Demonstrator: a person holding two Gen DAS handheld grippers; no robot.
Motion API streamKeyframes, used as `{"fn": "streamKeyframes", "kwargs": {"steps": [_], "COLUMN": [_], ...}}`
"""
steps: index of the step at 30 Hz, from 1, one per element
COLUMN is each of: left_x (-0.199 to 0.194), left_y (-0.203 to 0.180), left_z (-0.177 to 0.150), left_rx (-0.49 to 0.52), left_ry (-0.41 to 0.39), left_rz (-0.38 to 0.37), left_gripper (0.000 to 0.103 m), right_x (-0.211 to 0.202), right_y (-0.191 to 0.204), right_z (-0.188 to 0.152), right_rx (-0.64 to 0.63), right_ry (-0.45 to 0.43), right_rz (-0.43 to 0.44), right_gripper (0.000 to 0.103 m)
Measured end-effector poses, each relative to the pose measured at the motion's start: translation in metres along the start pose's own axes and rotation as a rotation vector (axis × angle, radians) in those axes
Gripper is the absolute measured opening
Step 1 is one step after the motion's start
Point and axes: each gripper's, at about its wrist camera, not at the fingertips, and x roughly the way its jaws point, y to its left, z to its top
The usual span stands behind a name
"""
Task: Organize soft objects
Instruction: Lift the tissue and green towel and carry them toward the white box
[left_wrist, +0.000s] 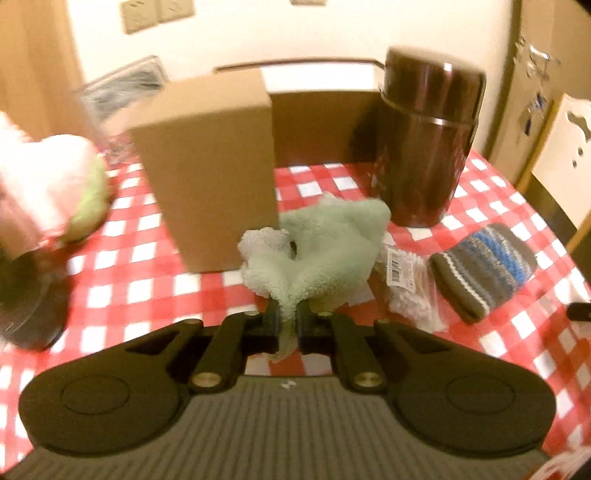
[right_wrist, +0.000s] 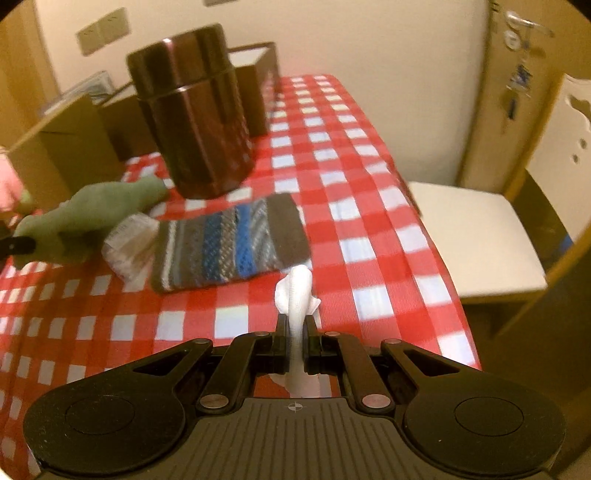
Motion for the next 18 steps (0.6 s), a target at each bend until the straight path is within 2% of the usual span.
{"fn": "streamKeyframes", "kwargs": {"steps": [3,7,14,18], "left_x": [-0.037,-0.085,-0.153,-0.167], "left_y": [-0.007,-0.037,-0.102,-0.124], "left_z": [-0.008,-0.02,-0.053,-0.061], "left_rx": [-0.05,-0.104,-0.213,-0.225], "left_ry": [-0.026,-0.05,-0.07,-0.053], "left_rz": [0.031,0.068,0.079,0.058], "left_gripper": [0.008,0.008,0.008,0.008], "right_x": [-0.002,-0.014,-0.029,-0.036], "right_y": [-0.009,-0.031,-0.067,-0.076], "right_z": [0.001,-0.005,-0.021,-0.023], "right_rx": [-0.062,-0.137,-0.215,-0.206], "right_ry": [0.0,0.007,0.031,0.023], "right_rz": [0.06,0.132,0.208,0.249], "right_gripper": [0.006,0.006,0.006,0.006]}}
